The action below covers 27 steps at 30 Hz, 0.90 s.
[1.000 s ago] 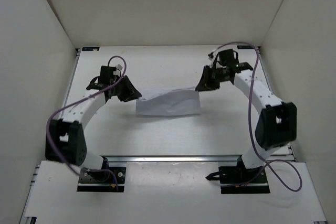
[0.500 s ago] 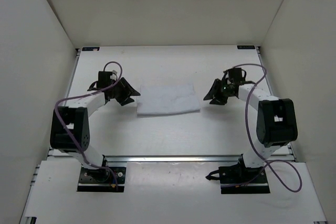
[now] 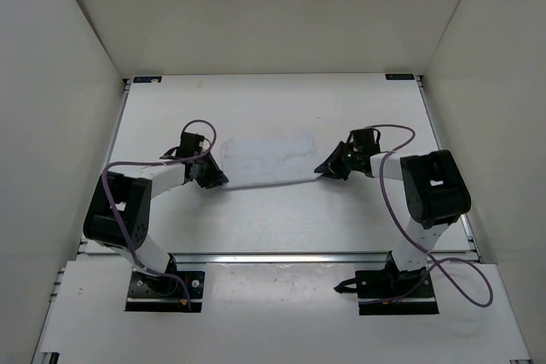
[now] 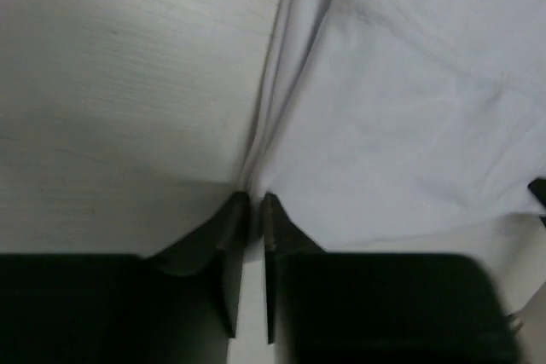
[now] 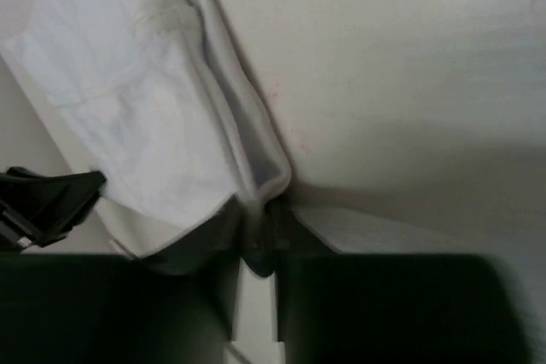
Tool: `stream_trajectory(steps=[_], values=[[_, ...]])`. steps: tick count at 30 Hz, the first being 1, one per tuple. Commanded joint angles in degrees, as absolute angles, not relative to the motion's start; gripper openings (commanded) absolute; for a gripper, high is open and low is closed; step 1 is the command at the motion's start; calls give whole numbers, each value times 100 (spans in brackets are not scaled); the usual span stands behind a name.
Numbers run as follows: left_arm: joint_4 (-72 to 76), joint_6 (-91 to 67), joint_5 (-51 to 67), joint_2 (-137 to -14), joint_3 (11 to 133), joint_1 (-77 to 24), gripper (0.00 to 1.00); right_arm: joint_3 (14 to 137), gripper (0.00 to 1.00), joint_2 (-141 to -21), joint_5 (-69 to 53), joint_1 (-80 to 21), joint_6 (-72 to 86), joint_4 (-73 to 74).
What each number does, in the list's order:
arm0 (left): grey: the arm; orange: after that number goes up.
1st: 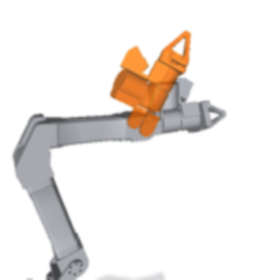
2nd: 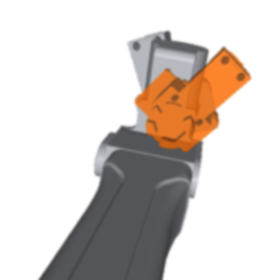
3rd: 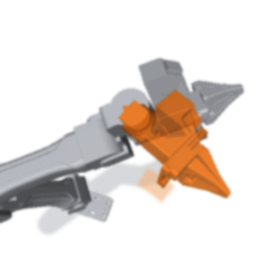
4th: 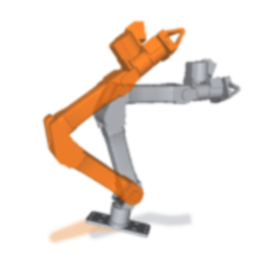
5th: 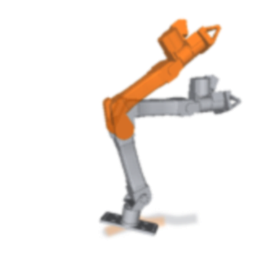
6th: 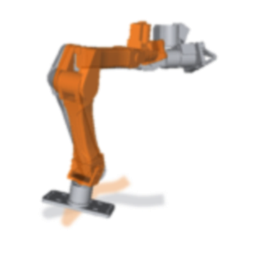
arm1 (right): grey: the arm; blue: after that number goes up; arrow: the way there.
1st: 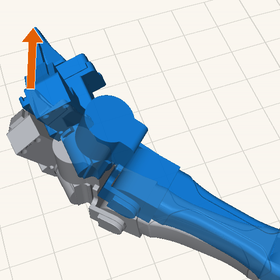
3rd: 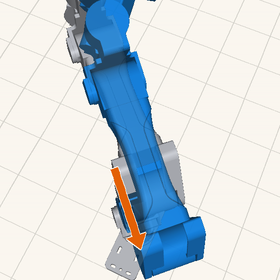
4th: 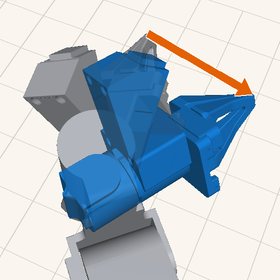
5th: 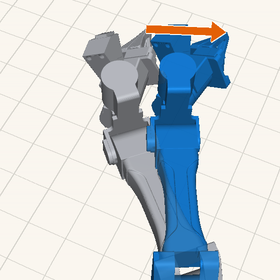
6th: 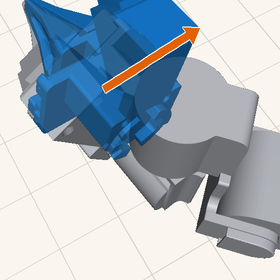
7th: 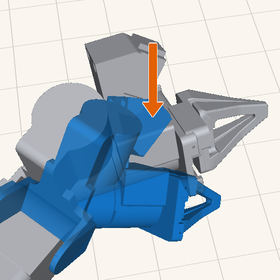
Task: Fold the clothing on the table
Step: Fold the skirt
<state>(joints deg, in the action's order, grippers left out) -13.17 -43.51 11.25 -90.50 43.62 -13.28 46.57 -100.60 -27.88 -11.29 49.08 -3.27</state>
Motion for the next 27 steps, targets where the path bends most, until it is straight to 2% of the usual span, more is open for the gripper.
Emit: stream_trajectory(steps=[1, 3, 8, 13, 16, 21, 24, 27], values=[[-1178, -4412, 571, -9289, 4464, -1467, 18, 4835, 0, -10213, -2479, -1099, 5011, -642], [-1151, -4394, 737, -9474, 4605, -1608, 0, 4729, 0, -10073, -2557, -959, 4852, -423], [-749, -4728, 1151, -9939, 4956, -2626, 0, 4097, 0, -8923, -2435, -230, 3432, 928], [-264, -5194, 1546, -10721, 5553, -3575, 0, 4332, 0, -7868, -1681, 360, 1858, 2582], [-79, -5370, 1810, -11082, 5826, -3735, 0, 5254, 0, -7901, -1074, 28, 1293, 3312], [-70, -5379, 1881, -11206, 6065, -3744, 0, 6958, 0, -8621, -730, -1343, 1431, 3779], [-62, -5423, 1933, -11136, 6003, -3718, 0, 7347, 0, -9254, -860, -2370, 1853, 3526], [62, -5397, 1978, -11066, 5889, -3691, 0, 7217, 0, -9711, -1159, -2978, 2354, 3008]])
